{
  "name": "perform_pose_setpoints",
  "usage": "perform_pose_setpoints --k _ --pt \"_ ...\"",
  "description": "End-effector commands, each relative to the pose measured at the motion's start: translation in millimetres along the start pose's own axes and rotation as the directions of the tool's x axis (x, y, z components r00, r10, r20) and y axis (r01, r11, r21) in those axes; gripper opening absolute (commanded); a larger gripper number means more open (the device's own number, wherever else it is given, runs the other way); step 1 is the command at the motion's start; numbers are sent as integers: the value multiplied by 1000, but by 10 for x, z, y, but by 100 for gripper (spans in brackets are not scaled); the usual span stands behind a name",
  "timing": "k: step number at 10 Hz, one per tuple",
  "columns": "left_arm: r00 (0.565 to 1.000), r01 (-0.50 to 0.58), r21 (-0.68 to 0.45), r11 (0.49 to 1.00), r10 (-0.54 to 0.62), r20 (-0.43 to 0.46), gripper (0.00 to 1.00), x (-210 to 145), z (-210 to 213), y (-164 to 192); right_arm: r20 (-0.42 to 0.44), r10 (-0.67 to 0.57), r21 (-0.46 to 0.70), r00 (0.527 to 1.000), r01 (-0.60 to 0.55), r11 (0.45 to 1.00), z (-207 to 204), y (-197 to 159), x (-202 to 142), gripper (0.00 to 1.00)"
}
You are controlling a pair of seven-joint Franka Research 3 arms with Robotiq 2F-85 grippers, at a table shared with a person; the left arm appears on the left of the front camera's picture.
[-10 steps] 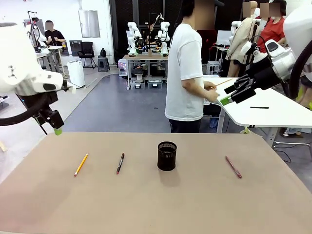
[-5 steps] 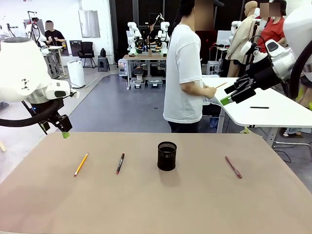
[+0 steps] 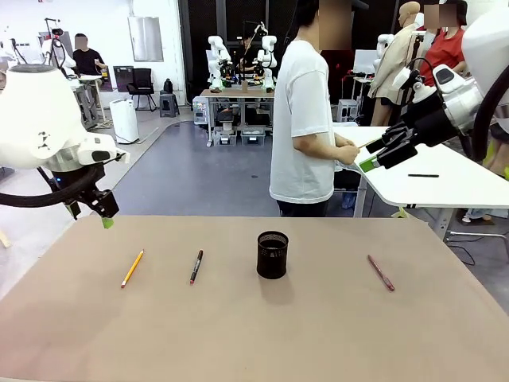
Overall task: Place the pens into the pen holder.
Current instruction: Pick up a writing instrument from the table and place it into the Pen holder.
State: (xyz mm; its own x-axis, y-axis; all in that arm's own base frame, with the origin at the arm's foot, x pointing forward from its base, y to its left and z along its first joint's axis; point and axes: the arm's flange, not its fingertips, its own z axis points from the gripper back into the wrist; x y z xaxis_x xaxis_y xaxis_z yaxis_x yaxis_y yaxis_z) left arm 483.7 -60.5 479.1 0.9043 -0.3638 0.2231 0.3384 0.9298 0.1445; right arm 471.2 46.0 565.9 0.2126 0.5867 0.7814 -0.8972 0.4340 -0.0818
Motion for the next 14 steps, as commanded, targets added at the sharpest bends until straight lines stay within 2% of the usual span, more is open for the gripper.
perform_pose_setpoints --k 1,3,4,7,11,14 --pt "995 -89 -24 996 88 -45 100 248 -298 -6 5 -1 -3 1000 1 1000 18 0 7 100" --pt "988 -148 -37 988 146 -55 100 384 -620 -4 5 -1 -3 1000 1 1000 18 0 7 100" --pt "986 -152 -59 987 148 -75 100 434 -814 -7 5 -1 -3 1000 1 1000 18 0 7 100" --pt "987 -156 -76 985 152 -45 100 548 -1204 -123 5 -1 -3 1000 1 1000 18 0 7 100" --pt "984 -173 -79 982 169 -57 100 644 -1429 -148 5 -1 -3 1000 1 1000 18 0 7 100" --pt "988 -145 -81 986 140 -68 100 602 -1451 -154 5 -1 -3 1000 1 1000 18 0 7 100"
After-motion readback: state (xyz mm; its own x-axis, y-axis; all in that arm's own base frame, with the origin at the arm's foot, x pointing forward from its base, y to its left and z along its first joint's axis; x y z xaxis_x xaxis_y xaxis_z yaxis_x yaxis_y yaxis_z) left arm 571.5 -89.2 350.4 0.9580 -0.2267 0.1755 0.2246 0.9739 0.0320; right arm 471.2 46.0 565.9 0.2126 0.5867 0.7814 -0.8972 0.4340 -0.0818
